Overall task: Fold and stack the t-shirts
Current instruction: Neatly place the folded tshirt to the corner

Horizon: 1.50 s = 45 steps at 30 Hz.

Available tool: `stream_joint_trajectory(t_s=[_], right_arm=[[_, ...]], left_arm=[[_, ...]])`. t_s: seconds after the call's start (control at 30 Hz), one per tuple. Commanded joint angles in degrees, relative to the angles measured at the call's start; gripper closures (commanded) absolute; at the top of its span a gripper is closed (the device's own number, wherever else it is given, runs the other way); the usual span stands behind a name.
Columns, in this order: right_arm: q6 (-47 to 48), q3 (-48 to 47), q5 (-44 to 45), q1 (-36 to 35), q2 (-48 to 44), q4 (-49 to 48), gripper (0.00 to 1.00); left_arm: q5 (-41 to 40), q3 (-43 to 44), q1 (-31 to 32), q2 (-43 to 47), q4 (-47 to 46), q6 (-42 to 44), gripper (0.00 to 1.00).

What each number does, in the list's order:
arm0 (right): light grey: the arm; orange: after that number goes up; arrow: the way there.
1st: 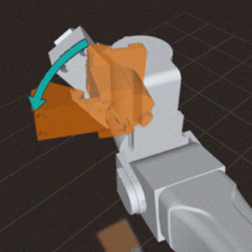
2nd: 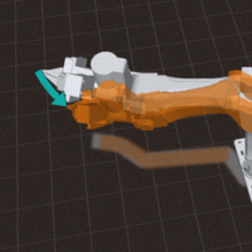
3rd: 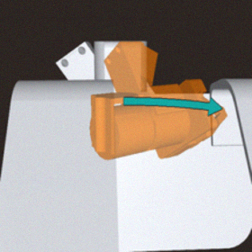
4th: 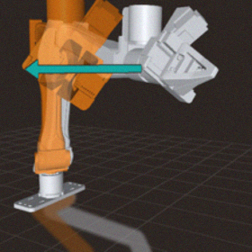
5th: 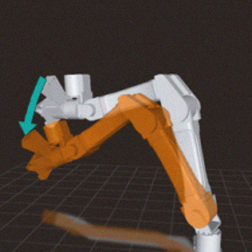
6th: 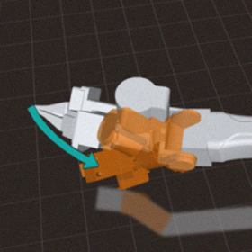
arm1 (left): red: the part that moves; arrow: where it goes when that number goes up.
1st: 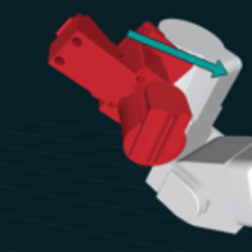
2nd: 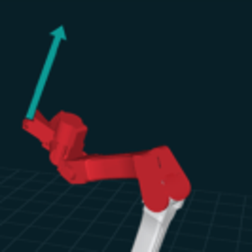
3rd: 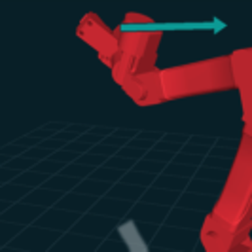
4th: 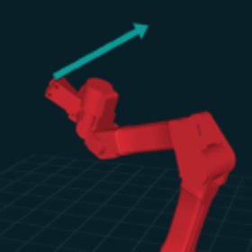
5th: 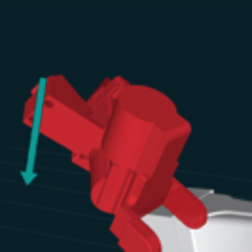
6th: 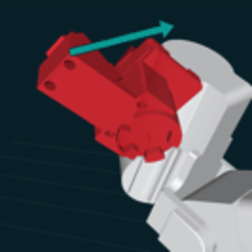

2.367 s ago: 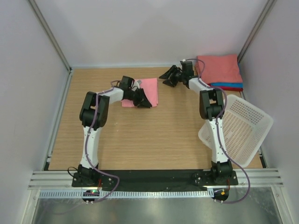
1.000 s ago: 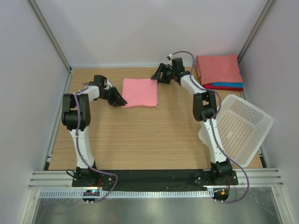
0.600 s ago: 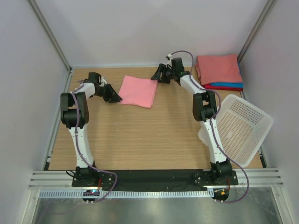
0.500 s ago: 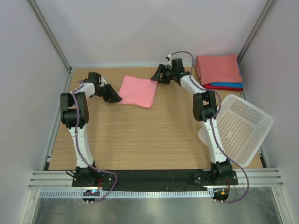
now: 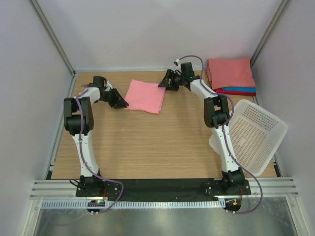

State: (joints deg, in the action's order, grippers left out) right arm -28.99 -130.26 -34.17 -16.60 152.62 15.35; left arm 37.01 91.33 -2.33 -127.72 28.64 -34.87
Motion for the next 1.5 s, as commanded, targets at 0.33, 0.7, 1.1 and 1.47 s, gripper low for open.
stream_joint_trajectory(t_s=[0.33,0.7,1.1,1.47], right_arm=[[-3.4,4.8,1.7,-2.0,3.1,7.9,0.34],[-4.4,5.0,4.5,-0.5,0.2,5.8,0.99],[19.8,-5.9,19.7,7.2,-8.9,43.3,0.99],[27.8,-5.3,35.6,13.8,-18.2,44.9,0.99]], left_arm=[[-1.9,-3.3,-0.2,0.5,-2.1,0.2,0.75],[-1.6,-6.2,0.1,4.3,-4.3,-3.9,0.78],[-6.2,-10.6,0.1,18.0,-4.3,-7.8,0.68],[-5.4,-15.7,1.4,17.5,-6.5,-6.9,0.69]])
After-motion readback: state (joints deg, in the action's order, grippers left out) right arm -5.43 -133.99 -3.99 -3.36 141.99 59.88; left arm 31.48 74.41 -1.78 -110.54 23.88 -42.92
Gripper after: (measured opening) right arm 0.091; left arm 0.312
